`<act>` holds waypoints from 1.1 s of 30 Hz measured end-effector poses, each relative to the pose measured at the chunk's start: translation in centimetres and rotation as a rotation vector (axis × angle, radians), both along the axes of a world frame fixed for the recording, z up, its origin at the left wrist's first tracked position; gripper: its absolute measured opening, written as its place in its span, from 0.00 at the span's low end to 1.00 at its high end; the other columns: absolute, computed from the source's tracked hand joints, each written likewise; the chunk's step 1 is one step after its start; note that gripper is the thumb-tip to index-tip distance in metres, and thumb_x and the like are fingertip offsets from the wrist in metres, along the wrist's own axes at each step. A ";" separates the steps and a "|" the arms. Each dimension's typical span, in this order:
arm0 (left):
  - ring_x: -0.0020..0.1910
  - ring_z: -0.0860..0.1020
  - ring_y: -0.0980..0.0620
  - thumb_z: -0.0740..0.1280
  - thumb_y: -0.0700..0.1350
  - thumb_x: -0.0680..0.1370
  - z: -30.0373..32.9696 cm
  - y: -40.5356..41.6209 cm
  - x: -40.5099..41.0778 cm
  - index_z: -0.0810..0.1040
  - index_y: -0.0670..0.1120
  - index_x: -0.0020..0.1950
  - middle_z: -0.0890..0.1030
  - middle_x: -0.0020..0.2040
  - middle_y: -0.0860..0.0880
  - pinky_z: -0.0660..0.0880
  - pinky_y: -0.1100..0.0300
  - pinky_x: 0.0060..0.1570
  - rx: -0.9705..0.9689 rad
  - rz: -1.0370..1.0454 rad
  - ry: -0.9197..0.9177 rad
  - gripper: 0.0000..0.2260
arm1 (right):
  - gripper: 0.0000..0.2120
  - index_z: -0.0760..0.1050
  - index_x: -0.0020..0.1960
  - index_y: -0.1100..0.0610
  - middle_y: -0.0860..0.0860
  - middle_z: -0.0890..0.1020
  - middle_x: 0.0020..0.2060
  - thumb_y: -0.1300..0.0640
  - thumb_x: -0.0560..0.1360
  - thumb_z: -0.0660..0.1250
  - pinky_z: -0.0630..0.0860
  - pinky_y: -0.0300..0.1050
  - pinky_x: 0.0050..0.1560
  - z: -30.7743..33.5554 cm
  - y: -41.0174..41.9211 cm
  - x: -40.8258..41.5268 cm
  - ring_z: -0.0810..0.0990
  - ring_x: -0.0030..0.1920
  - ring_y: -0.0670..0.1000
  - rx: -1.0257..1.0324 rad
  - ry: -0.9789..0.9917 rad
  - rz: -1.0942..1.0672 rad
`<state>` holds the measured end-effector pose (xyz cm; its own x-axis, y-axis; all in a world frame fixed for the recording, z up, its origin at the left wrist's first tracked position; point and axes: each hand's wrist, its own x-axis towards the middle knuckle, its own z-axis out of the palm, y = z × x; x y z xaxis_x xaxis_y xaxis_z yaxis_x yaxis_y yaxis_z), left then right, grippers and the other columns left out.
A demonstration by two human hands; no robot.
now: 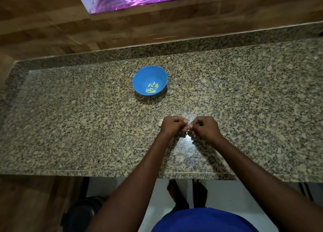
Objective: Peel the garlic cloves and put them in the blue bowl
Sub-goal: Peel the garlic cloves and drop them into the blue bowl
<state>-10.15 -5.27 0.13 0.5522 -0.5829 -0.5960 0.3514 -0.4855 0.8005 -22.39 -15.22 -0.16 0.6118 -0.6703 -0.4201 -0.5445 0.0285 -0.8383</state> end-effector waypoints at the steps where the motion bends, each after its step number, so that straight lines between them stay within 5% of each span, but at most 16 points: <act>1: 0.32 0.80 0.51 0.71 0.37 0.79 0.0 0.0 0.0 0.84 0.39 0.46 0.84 0.43 0.36 0.82 0.57 0.36 0.000 0.004 0.006 0.03 | 0.07 0.82 0.37 0.59 0.56 0.83 0.28 0.61 0.73 0.76 0.84 0.60 0.39 0.1 0.0 -0.1 0.84 0.30 0.58 0.005 -0.010 0.001; 5: 0.31 0.77 0.49 0.70 0.41 0.80 -0.4 0.1 0.1 0.84 0.36 0.48 0.83 0.40 0.36 0.78 0.57 0.35 -0.004 0.016 0.031 0.09 | 0.07 0.83 0.37 0.52 0.49 0.84 0.31 0.58 0.73 0.74 0.82 0.49 0.40 0.1 -0.2 -0.3 0.84 0.35 0.52 -0.143 0.049 0.049; 11: 0.26 0.73 0.54 0.70 0.46 0.80 -0.4 0.0 0.1 0.83 0.34 0.47 0.80 0.31 0.45 0.73 0.64 0.27 0.007 0.045 0.024 0.14 | 0.09 0.79 0.36 0.56 0.54 0.83 0.29 0.57 0.73 0.65 0.80 0.53 0.36 0.4 0.1 -0.2 0.82 0.33 0.56 -0.237 0.074 0.150; 16: 0.24 0.71 0.55 0.73 0.47 0.79 -0.5 -0.9 0.5 0.81 0.38 0.40 0.78 0.28 0.47 0.70 0.66 0.24 0.046 0.129 0.029 0.14 | 0.11 0.83 0.36 0.54 0.50 0.84 0.30 0.59 0.74 0.66 0.76 0.44 0.33 0.2 -0.1 -0.1 0.82 0.32 0.50 -0.292 0.111 0.179; 23: 0.25 0.79 0.63 0.78 0.40 0.73 -0.5 -4.0 2.2 0.83 0.34 0.41 0.83 0.34 0.46 0.73 0.70 0.27 0.109 0.038 -0.453 0.09 | 0.05 0.85 0.41 0.53 0.46 0.82 0.30 0.61 0.72 0.73 0.65 0.25 0.29 -0.6 -0.4 0.0 0.79 0.32 0.41 -0.331 0.156 0.081; 28: 0.38 0.84 0.50 0.75 0.39 0.75 -1.5 -5.0 3.4 0.87 0.42 0.46 0.87 0.41 0.45 0.81 0.58 0.44 0.270 -0.065 -0.689 0.02 | 0.05 0.86 0.43 0.54 0.51 0.85 0.34 0.62 0.72 0.72 0.74 0.34 0.32 -1.2 -0.5 0.3 0.83 0.35 0.49 -0.315 0.140 0.035; 33: 0.40 0.84 0.51 0.71 0.35 0.76 -1.5 -3.4 3.5 0.87 0.42 0.48 0.87 0.42 0.46 0.81 0.58 0.47 0.182 -0.019 -0.746 0.06 | 0.12 0.85 0.40 0.51 0.48 0.85 0.29 0.64 0.71 0.67 0.82 0.41 0.37 -1.8 -1.2 0.3 0.84 0.32 0.49 -0.200 0.110 -0.037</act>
<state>-6.65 -8.62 -1.37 0.8366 -0.5247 -0.1574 -0.2598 -0.6331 0.7292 -22.12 -16.42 -1.98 0.5428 -0.7681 -0.3396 -0.6348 -0.1104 -0.7648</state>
